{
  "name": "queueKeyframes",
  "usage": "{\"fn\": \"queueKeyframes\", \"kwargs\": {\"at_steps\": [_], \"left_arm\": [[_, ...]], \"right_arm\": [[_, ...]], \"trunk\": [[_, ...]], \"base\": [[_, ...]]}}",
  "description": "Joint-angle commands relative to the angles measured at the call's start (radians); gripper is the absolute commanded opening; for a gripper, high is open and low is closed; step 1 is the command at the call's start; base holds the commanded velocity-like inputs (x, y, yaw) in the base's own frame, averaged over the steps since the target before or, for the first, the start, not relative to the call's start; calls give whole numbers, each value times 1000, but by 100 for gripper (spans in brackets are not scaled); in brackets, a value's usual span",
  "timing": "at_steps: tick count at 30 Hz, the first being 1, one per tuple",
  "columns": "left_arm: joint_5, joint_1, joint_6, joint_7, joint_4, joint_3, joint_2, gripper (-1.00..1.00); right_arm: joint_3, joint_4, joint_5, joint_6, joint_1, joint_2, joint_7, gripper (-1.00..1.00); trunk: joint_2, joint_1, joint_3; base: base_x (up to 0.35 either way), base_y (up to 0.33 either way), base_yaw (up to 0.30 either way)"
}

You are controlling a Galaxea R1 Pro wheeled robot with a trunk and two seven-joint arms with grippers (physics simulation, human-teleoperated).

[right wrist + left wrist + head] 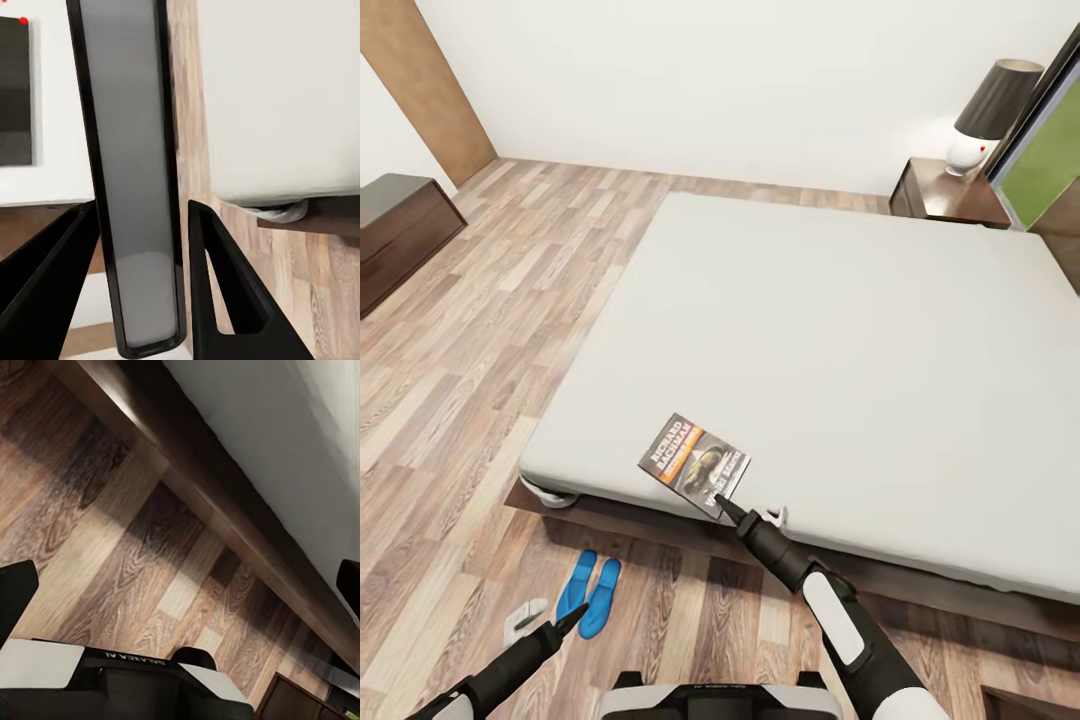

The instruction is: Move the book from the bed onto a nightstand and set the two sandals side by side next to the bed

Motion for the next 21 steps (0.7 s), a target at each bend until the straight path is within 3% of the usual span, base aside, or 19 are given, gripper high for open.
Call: {"fn": "queueKeyframes", "kwargs": {"at_steps": [1,3,5,6,8,9,10,13,17,21], "left_arm": [[-10,-1,-7,-2,2,8,1,100],[-10,-1,-7,-3,2,8,1,100],[-10,-1,-8,-3,2,8,2,100],[-10,-1,-8,-4,2,8,3,100],[-11,-1,-8,-3,2,8,3,100],[-12,-1,-8,-3,2,8,3,100],[-12,-1,-8,-3,2,8,3,100],[-13,-1,-8,-4,1,7,3,100],[-14,-1,-8,-6,1,8,4,100],[-14,-1,-8,-6,0,5,4,100]], "right_arm": [[0,-4,-8,20,1,-11,0,-100],[1,-6,-2,35,2,-51,0,-100],[2,-2,31,50,3,-134,-1,-100],[3,0,45,55,3,-156,-1,-100],[6,21,142,77,4,-291,2,-100],[7,37,166,81,5,-339,9,-100],[7,77,187,84,5,-419,57,-100],[7,164,210,86,5,-541,223,-100],[7,253,218,86,5,-597,394,-100],[7,438,224,80,5,-608,449,-100]], "trunk": [[6,-4,2],[20,-11,9],[34,-19,15],[41,-23,18],[55,-30,24],[62,-34,27],[69,-38,31],[90,-50,40],[118,-65,53],[146,-80,65]], "base": [[0,0,0],[0,0,0],[0,0,0],[0,0,0],[0,0,0],[0,0,0],[0,0,0],[0,0,0],[0,0,0],[0,0,0]]}}
